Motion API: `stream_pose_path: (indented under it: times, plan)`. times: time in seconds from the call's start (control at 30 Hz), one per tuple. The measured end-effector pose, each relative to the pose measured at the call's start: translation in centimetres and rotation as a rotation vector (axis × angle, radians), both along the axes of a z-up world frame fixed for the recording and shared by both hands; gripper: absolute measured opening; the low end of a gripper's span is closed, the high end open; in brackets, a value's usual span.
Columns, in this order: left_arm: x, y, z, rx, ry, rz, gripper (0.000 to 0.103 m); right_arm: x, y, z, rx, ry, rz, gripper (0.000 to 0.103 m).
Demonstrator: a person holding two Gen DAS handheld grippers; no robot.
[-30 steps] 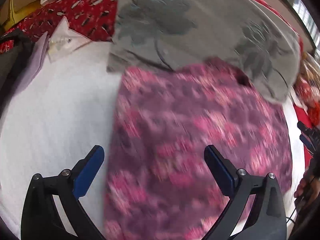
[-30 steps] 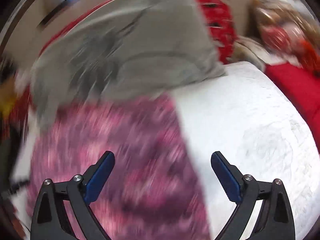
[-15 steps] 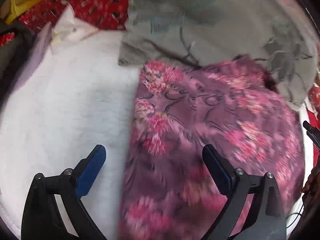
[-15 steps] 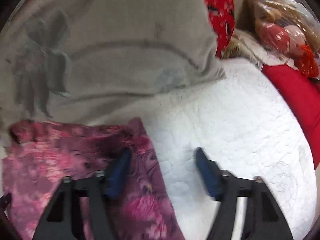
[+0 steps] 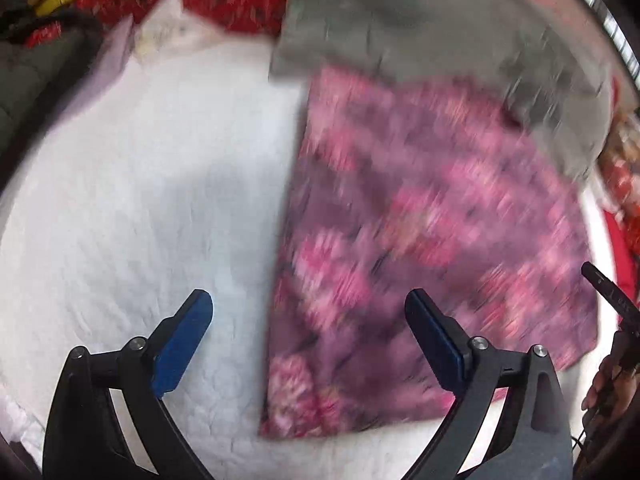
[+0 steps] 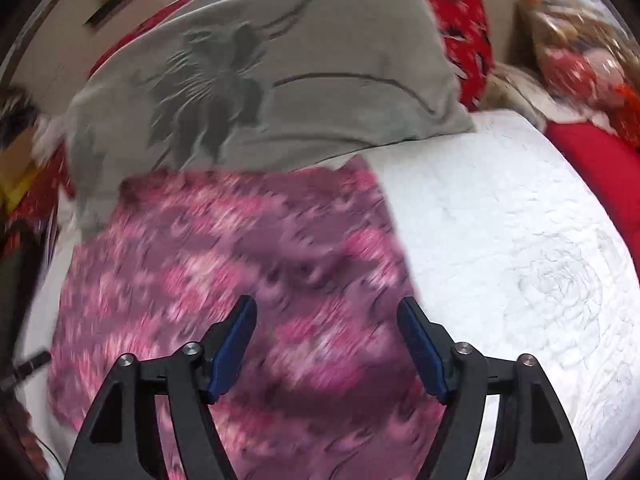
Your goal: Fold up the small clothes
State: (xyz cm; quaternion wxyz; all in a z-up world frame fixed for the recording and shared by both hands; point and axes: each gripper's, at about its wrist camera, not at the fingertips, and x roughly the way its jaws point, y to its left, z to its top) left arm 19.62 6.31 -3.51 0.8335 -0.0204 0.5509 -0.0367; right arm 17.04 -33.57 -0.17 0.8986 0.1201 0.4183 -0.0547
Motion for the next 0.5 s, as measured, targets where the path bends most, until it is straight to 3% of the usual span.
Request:
stream_pose_path:
  times: [0.03, 0.1, 0.13, 0.2, 0.33, 0.5]
  plan:
    - [0.2, 0.0, -1.0, 0.016, 0.038, -0.008, 0.098, 0.6, 0.2, -1.2, -0.02, 0.062, 0.017, 0.087]
    - [-0.6, 0.0, 0.2, 0.035, -0.006, -0.038, 0.098, 0.5, 1.7, -1.1, -0.153, 0.054, 0.028, 0.087]
    - [-0.7, 0.5, 1.0, 0.005, -0.015, -0.044, 0.098, 0.3, 2.5, -0.4, -0.188, 0.059, 0.023, 0.086]
    - [-0.7, 1.6, 2.0, -0.064, -0.027, -0.036, 0.098, -0.8, 4.6, 1.0, -0.139, 0.019, 0.074, 0.085]
    - [1.4, 5.4, 2.8, -0.145, 0.006, 0.051, 0.098, -3.6, 11.8, 2.5, -0.152, -0.066, 0.274, 0.086]
    - [2.7, 8.5, 3.0, -0.248, 0.051, 0.116, 0.098, -5.7, 22.7, 1.4, -0.23, -0.081, 0.561, 0.086]
